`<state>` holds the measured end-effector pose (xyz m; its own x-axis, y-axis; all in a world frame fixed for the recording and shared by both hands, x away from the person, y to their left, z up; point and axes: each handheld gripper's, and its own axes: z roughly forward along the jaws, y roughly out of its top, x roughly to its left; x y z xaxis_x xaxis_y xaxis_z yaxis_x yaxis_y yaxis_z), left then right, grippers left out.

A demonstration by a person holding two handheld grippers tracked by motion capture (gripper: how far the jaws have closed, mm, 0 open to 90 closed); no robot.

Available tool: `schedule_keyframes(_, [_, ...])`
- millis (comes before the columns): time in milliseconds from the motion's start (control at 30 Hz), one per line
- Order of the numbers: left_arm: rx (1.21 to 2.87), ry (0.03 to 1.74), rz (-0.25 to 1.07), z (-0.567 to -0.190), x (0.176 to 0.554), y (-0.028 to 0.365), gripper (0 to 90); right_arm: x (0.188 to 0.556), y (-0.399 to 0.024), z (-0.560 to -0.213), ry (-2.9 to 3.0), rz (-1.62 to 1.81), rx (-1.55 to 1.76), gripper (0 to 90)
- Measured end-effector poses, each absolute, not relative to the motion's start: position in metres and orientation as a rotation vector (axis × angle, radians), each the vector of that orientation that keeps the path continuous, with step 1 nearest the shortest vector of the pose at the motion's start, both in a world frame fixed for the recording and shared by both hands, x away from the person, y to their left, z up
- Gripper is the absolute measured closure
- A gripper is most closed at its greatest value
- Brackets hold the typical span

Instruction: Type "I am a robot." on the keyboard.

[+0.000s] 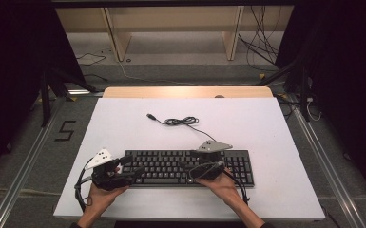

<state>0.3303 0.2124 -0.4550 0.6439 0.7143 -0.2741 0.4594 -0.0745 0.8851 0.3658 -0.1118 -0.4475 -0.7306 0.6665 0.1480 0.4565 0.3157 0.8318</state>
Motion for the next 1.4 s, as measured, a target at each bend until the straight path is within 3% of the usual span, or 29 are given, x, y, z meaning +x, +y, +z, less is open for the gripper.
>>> schedule_keyframes(233, [1.721,0.970,0.280,-0.456,0.331,0.214,26.5,0.374,-0.099,-0.453,2.407,1.348,1.026,58.1])
schedule_keyframes(300, [1.722,0.973,0.281,-0.456,0.331,0.214,26.6,0.377,-0.094,-0.455,2.419,1.330,1.034,67.8])
schedule_keyframes(633, [1.728,0.973,0.289,-0.456,0.331,0.213,26.7,0.384,-0.081,-0.462,2.464,1.289,1.048,86.2])
schedule_keyframes(1400, [1.731,0.968,0.285,-0.456,0.331,0.213,26.9,0.391,-0.065,-0.480,2.516,1.155,1.082,90.0])
